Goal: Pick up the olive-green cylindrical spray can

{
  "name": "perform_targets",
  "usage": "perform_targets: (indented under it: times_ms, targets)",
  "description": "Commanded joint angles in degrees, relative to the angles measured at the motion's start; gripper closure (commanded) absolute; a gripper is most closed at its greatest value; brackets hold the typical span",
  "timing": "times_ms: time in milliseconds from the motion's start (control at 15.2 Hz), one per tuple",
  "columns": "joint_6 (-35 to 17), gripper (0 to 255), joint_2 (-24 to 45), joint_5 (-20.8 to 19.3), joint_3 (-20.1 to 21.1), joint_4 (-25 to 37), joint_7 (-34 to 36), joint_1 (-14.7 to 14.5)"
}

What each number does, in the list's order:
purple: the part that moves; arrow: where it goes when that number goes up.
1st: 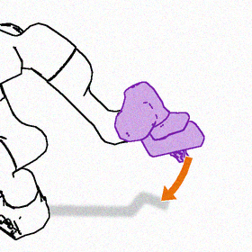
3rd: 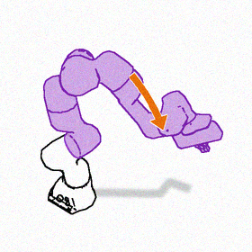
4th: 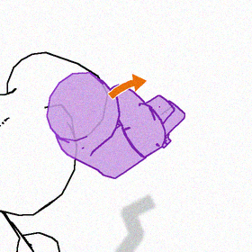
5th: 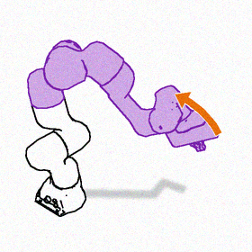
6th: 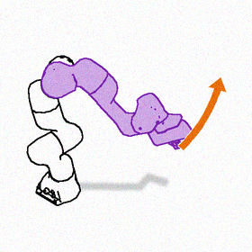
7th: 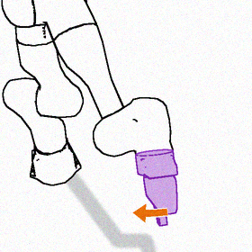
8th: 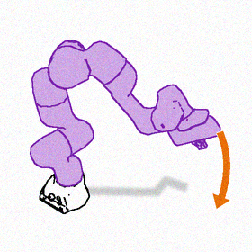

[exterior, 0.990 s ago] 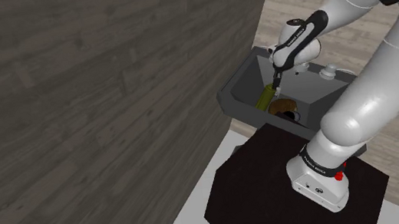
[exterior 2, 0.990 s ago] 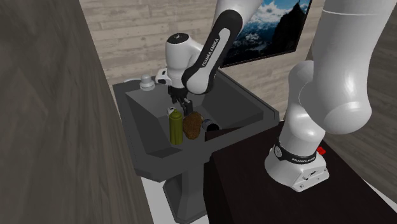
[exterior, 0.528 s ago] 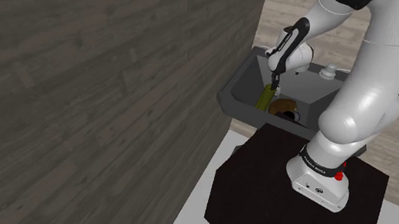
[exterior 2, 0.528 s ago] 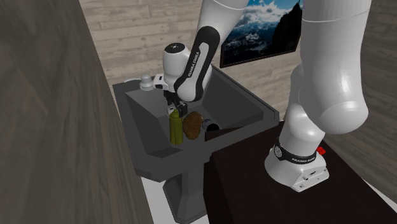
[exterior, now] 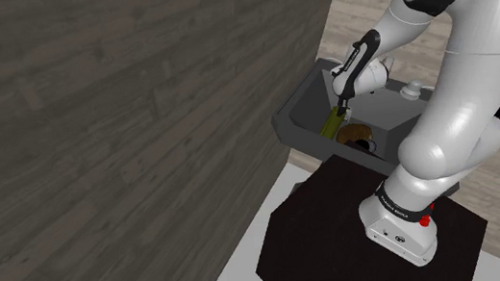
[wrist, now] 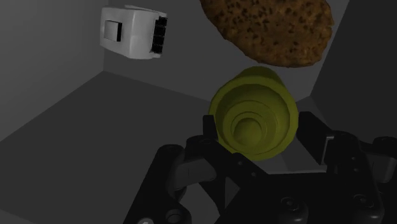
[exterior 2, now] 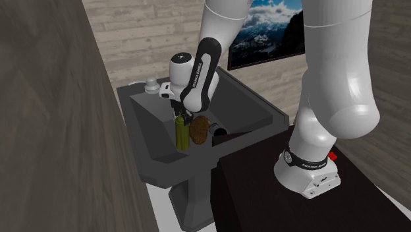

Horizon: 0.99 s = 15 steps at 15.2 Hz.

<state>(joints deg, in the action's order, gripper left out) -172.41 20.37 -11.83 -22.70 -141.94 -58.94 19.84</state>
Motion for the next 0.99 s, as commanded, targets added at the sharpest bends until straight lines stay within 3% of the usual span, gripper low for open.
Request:
perform_targets:
  times_ms: [0,462,924]
  targets:
    - [-0.1,255,0.2,0.0,0.1,0.0,0.0,0.0]
    - [0.0,255,0.0,0.0,0.0,-0.1,0.1,-0.1]
    - [5.3,255,-6.2,-2.1,-2.5,-0.9,0.6,-2.2]
